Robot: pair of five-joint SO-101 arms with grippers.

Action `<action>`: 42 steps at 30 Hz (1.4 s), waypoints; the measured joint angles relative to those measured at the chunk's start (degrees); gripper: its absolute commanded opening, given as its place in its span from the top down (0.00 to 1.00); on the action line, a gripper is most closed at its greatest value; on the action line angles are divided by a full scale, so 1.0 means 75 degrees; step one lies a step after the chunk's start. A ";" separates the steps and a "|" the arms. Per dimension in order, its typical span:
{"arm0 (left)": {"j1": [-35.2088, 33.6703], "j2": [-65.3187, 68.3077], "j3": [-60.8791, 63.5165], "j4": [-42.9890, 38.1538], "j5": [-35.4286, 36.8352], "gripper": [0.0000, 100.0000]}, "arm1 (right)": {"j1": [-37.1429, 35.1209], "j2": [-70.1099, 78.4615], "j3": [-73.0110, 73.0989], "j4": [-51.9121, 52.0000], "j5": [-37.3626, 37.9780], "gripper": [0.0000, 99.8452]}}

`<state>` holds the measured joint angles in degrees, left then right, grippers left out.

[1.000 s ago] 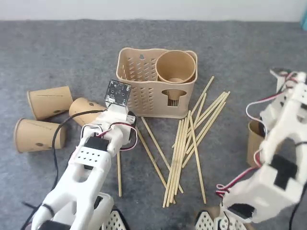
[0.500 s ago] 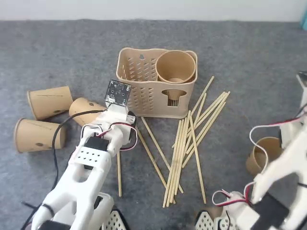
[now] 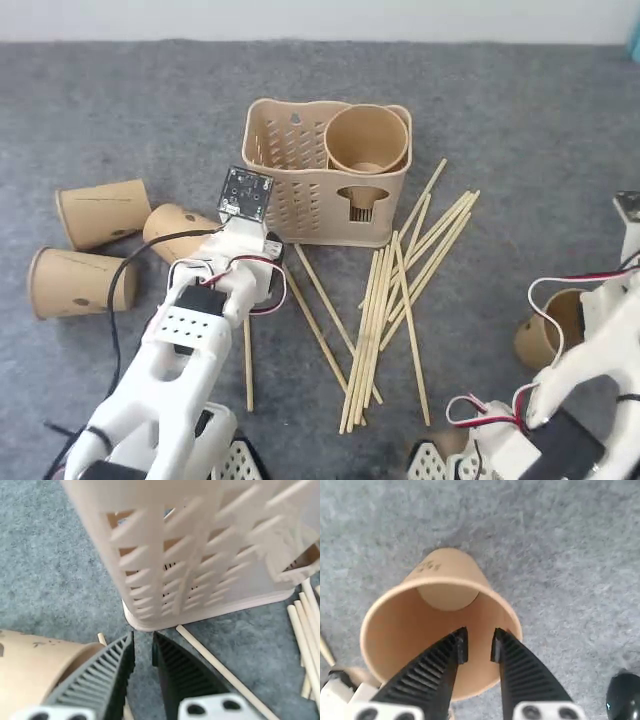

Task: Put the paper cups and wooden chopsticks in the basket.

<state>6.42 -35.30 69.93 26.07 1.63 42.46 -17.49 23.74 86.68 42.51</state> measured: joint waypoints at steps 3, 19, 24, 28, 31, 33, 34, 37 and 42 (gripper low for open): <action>0.0000 0.0000 0.0000 0.0000 0.0000 0.94 | 0.0070 -0.0105 0.0000 -0.0023 0.0000 0.91; 0.0000 0.0000 0.0000 0.0000 0.0000 0.94 | 0.0070 -0.1664 0.0352 -0.0105 0.0070 0.89; 0.0000 0.0000 0.0000 0.0000 0.0000 0.94 | 0.0211 -0.1395 0.1160 -0.1184 0.0082 0.89; 0.0000 0.0000 0.0000 0.0000 0.0000 0.94 | 0.0258 -0.0961 0.1160 -0.1360 0.0070 0.95; 0.0000 0.0000 0.0000 0.0000 0.0000 0.94 | 0.0258 -0.0574 0.1160 -0.1407 0.0023 0.98; 0.0000 0.0000 0.0000 0.0000 0.0000 0.94 | 0.0258 -0.0410 0.1160 -0.1407 -0.0141 0.99; 0.0000 0.0000 0.0000 0.0000 0.0000 0.94 | 0.0258 -0.0387 0.1160 -0.1407 -0.0223 0.99; 0.0000 0.0000 0.0000 0.0000 0.0000 0.94 | 0.0258 -0.0375 0.1102 -0.1301 -0.0457 0.99; 0.0000 0.0000 0.0000 0.0000 0.0000 0.94 | -0.0223 -0.0199 -0.0352 0.0328 -0.0926 0.99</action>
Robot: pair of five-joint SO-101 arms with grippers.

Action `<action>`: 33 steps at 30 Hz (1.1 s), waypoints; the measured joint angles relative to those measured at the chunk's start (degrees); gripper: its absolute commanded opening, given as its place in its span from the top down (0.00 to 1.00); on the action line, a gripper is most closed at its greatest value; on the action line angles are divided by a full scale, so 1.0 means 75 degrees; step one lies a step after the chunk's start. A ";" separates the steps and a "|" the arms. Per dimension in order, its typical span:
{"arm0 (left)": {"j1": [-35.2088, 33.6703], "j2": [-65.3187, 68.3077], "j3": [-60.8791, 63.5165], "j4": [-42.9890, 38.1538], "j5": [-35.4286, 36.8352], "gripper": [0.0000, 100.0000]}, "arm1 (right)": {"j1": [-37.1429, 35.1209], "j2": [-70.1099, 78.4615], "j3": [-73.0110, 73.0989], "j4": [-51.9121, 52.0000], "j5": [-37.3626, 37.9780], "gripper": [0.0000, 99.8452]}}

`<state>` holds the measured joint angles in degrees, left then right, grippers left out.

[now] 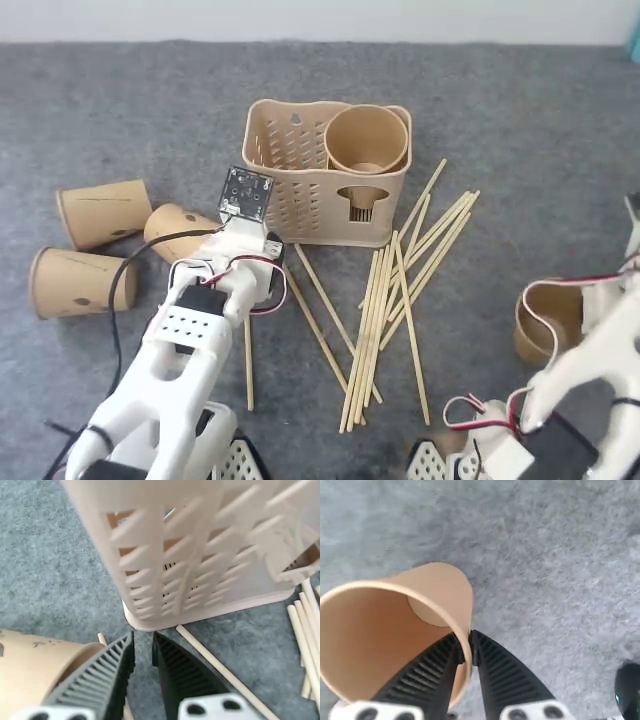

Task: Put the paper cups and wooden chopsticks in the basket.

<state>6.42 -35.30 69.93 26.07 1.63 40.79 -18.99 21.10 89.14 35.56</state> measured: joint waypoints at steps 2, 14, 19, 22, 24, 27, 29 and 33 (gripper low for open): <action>0.0000 0.0000 0.0000 0.0000 0.0000 0.94 | -0.0410 0.0129 -0.0938 0.0914 -0.0246 0.99; 0.0000 0.0000 0.0000 0.0000 0.0000 0.94 | -0.2872 0.0961 -0.4665 0.1536 -0.3059 0.99; 0.0000 0.0000 0.0000 0.0000 -0.0012 0.94 | -0.4372 0.1102 -0.6330 0.1536 -0.4290 0.99; 0.0000 0.0000 0.0000 0.0000 -0.0012 0.94 | -0.5216 0.1301 -0.7467 0.1536 -0.4923 0.99; 0.0000 0.0000 0.0000 0.0000 -0.0012 0.94 | -0.5685 0.1512 -0.8217 0.1536 -0.5240 0.99; 0.0000 0.0000 0.0000 0.0000 -0.0012 0.94 | -0.6353 0.1887 -0.9225 0.1536 -0.5497 0.99; 0.0000 0.0000 0.0000 0.0000 -0.0012 0.94 | -0.6752 0.2122 -0.9717 0.1536 -0.5544 0.99; 0.0000 0.0000 0.0000 0.0000 -0.0012 0.94 | -0.7221 0.2637 -1.0174 0.1536 -0.5568 0.99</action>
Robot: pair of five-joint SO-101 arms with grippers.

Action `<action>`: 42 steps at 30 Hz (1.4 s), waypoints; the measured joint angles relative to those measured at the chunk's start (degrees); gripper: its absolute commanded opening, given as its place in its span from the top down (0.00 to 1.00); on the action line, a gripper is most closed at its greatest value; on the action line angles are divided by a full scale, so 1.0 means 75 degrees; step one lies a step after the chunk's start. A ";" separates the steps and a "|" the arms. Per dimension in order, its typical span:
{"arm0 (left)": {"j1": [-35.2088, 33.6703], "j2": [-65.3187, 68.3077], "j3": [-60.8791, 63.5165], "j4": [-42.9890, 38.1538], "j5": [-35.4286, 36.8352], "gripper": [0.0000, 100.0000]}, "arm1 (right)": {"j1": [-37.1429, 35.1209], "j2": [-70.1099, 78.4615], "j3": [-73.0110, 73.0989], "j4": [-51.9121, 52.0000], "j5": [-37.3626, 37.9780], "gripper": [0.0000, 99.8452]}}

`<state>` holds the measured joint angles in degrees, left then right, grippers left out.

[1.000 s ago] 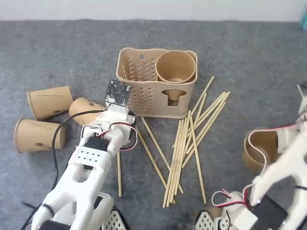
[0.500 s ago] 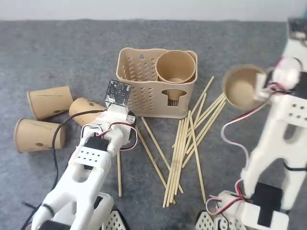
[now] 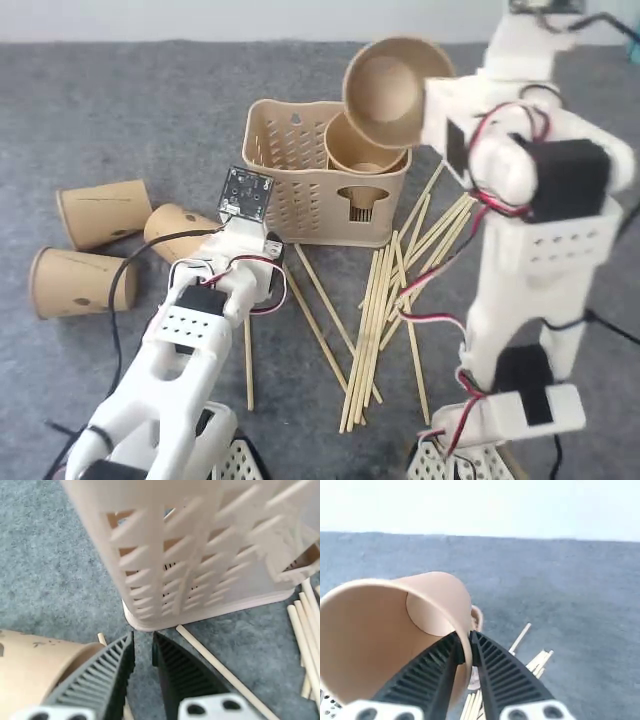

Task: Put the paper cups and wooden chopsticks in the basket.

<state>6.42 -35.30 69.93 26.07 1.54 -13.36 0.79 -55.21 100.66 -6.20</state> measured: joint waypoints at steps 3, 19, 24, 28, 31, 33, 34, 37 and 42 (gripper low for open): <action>0.0000 0.0000 0.0000 0.0000 0.0000 0.94 | -0.0141 0.0363 -0.0012 0.0000 0.0000 0.99; 0.0000 0.0000 0.0000 0.0000 0.0000 0.94 | -0.0188 0.1231 0.0903 0.0012 0.0023 0.83; 0.0000 0.0000 0.0000 0.0000 0.0000 0.94 | -0.0199 0.1231 0.0891 0.0012 0.0059 0.69; 0.0000 0.0000 0.0000 0.0000 0.0000 0.94 | -0.0129 0.0938 0.0832 0.0012 0.0059 0.74; 0.0000 0.0000 0.0000 0.0000 0.0000 0.94 | 0.0164 0.0047 0.0949 0.0012 0.0059 0.83; 0.0000 0.0000 0.0000 0.0000 0.0000 0.94 | 0.0551 -0.0785 0.1512 0.0012 0.0070 0.92; 0.0000 0.0000 0.0000 0.0000 0.0000 0.94 | 0.0785 -0.1242 0.1981 0.0012 0.0070 0.96; -0.0082 0.0000 0.0000 0.0000 0.0000 0.94 | 0.1465 -0.2450 0.3821 0.0012 0.0399 0.98; -0.0246 0.0000 0.0000 0.0000 0.0012 0.94 | 0.1958 -0.4267 0.7736 -0.0234 0.0914 0.99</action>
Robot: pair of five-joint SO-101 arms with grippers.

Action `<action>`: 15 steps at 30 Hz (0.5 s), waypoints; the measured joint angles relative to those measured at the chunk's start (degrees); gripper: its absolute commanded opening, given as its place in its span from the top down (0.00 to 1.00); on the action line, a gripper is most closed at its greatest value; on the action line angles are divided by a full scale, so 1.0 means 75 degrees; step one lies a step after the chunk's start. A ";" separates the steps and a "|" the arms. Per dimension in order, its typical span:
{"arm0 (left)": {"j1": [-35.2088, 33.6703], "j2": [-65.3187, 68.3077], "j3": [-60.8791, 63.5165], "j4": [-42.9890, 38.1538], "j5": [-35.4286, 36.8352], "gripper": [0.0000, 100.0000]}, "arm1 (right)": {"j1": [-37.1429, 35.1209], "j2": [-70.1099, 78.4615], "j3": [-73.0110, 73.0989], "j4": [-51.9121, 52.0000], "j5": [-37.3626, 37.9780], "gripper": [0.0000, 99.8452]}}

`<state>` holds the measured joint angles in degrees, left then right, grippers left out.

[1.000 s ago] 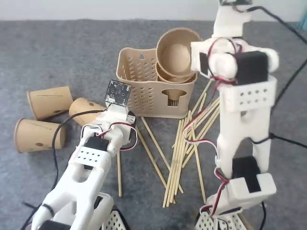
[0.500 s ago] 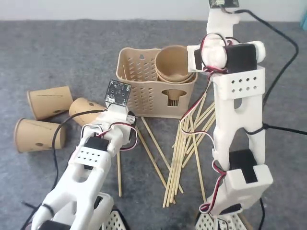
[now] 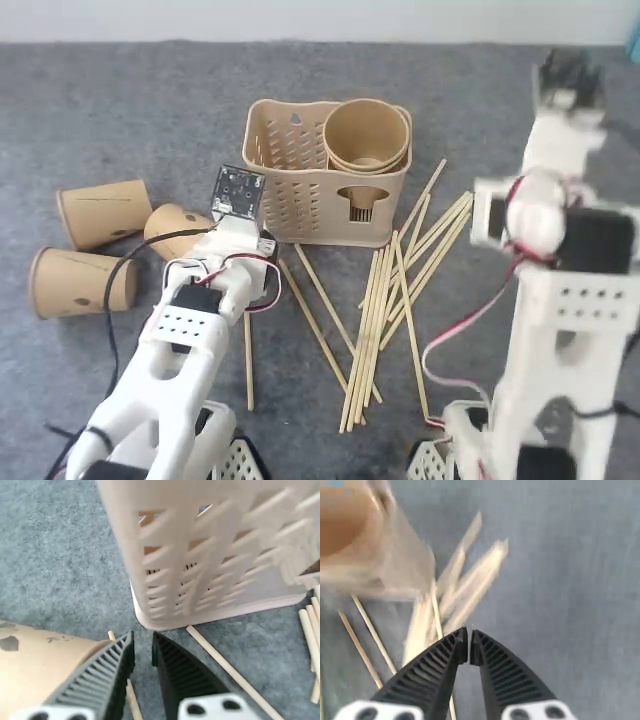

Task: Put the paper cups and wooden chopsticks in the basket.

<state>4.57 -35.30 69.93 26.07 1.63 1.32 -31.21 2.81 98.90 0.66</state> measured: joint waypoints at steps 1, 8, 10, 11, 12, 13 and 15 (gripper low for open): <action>0.0000 0.0000 0.0000 0.0000 0.0000 0.94 | 0.0164 -0.0305 0.0785 -0.0281 0.0199 0.99; -0.0023 0.0000 -0.0023 0.0129 0.0000 0.94 | 0.1430 -0.1301 0.5462 -0.2590 0.1664 0.99; -0.0023 0.0000 -0.0234 0.0422 0.0000 0.94 | 0.1700 -0.1313 0.6212 -0.3130 0.1817 0.99; -0.0023 -0.0035 -0.0352 0.0645 0.0000 0.94 | 0.1793 -0.1325 0.6552 -0.3411 0.1852 0.99; -0.0023 -0.0117 -0.0492 0.0914 0.0000 0.94 | 0.1875 -0.1325 0.6916 -0.3716 0.1875 0.99; -0.0059 -0.0270 -0.0621 0.1219 0.0000 0.94 | 0.1934 -0.1325 0.7267 -0.4032 0.1887 0.99; -0.0293 -0.0703 -0.0926 0.1899 0.0000 0.94 | 0.1899 -0.1325 0.8006 -0.4782 0.1899 0.99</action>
<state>2.37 -40.57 62.99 40.31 1.63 15.56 -41.14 62.86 63.03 14.90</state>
